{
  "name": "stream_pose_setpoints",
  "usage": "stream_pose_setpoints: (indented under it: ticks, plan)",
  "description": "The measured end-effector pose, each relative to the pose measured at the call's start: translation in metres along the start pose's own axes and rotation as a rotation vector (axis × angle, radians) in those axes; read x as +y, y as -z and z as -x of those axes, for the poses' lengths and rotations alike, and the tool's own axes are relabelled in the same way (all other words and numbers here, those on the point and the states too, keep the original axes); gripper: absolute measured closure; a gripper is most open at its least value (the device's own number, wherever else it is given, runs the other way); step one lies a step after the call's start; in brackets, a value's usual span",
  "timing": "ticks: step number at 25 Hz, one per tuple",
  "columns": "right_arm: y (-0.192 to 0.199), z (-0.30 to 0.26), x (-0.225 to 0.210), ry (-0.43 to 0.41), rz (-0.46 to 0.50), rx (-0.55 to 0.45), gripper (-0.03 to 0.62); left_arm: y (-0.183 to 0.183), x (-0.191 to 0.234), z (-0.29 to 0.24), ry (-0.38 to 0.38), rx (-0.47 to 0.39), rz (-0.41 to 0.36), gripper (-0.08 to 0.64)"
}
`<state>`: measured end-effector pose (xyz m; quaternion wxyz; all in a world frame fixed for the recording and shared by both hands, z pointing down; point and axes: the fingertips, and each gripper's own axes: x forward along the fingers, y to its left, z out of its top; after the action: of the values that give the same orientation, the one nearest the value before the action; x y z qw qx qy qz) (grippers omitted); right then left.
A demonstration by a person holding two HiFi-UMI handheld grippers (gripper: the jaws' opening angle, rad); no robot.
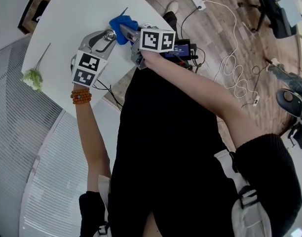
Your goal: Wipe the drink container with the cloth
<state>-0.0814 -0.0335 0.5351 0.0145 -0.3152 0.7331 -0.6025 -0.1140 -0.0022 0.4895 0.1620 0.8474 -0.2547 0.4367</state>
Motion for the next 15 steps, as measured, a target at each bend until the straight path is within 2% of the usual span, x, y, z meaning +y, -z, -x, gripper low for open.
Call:
stream_pose_setpoints:
  ticks: [8, 15]
  plan:
    - [-0.002, 0.001, -0.001, 0.036, 0.032, 0.005, 0.503, -0.003, -0.001, 0.001, -0.009, 0.009, 0.009, 0.383]
    - [-0.005, -0.003, -0.018, 0.087, -0.009, -0.019, 0.505, -0.003, 0.0, 0.0, -0.02, 0.002, 0.017, 0.383]
